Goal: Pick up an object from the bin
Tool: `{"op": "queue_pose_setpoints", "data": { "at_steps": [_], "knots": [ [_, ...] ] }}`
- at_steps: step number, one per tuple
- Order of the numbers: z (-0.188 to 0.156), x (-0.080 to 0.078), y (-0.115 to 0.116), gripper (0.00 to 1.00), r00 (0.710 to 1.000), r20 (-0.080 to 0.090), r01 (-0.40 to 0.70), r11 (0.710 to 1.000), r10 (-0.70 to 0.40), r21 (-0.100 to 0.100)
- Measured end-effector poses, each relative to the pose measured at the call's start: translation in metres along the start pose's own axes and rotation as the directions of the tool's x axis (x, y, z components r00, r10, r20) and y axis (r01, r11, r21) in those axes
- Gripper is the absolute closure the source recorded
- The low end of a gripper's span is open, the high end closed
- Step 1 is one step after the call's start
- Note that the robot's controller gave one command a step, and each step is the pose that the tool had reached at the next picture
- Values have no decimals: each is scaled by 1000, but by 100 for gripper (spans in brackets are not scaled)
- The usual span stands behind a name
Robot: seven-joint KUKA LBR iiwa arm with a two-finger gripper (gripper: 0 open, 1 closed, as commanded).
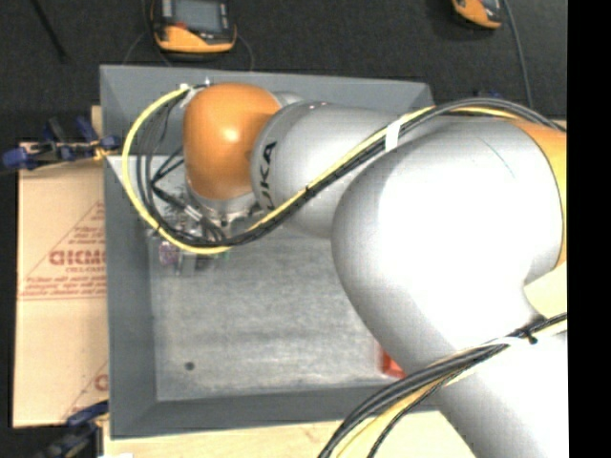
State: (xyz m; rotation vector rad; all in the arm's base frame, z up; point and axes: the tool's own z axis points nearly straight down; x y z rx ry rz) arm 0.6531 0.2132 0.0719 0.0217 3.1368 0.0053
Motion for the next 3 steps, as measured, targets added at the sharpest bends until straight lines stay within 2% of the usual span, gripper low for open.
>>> {"op": "queue_pose_setpoints", "data": {
  "at_steps": [1,2,3],
  "knots": [
    [-61,-3,1,100,1000,5,0,1000,0,-2],
    [-106,-6,2,100,1000,5,-1,1000,1,-2],
    [-108,-7,2,100,1000,2,-1,1000,1,0]
  ]
}}
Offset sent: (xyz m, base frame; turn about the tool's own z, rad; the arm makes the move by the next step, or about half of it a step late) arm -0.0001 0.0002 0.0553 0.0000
